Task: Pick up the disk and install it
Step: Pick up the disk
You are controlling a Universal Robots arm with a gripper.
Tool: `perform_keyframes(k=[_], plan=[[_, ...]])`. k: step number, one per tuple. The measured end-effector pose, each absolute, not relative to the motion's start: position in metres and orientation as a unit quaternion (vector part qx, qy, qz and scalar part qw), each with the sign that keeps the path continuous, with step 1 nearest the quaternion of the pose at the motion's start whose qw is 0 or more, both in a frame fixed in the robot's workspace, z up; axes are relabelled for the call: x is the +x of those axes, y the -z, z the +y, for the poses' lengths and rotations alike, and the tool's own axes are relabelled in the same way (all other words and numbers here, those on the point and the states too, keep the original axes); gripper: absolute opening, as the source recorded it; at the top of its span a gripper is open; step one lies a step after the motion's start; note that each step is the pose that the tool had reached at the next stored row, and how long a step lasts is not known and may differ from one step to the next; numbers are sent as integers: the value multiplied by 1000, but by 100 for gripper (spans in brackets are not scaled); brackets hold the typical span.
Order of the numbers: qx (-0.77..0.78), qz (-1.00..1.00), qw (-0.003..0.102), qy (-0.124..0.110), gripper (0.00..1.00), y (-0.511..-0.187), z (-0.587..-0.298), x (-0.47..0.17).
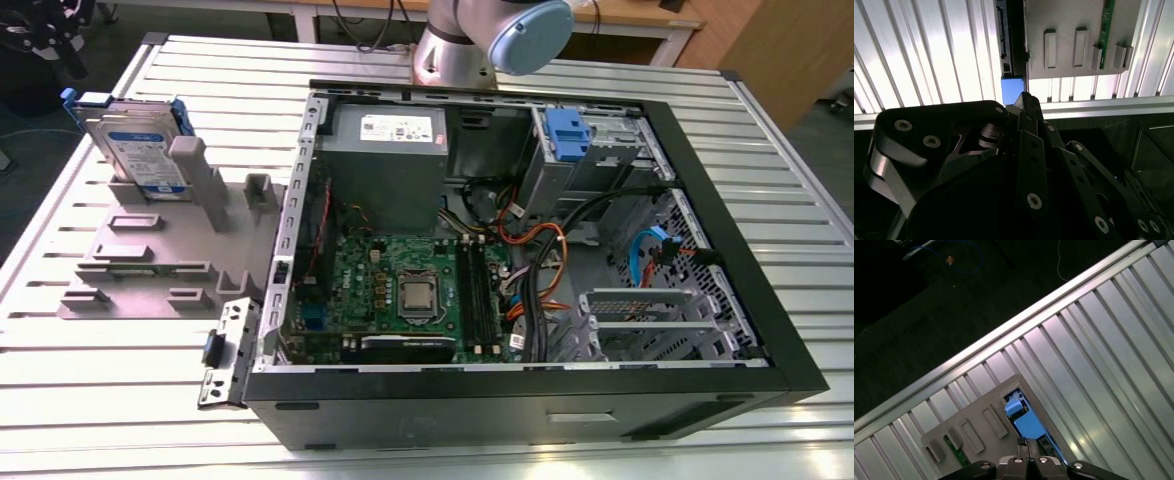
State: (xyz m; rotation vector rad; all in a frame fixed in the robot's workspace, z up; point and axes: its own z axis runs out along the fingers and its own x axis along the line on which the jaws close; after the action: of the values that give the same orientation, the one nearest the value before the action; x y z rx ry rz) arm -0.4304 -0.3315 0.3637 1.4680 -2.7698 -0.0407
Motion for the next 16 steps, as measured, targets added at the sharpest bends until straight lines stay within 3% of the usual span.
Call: perform_keyframes(k=[16], plan=[[477, -879, 3, 13, 11, -364, -331, -430]])
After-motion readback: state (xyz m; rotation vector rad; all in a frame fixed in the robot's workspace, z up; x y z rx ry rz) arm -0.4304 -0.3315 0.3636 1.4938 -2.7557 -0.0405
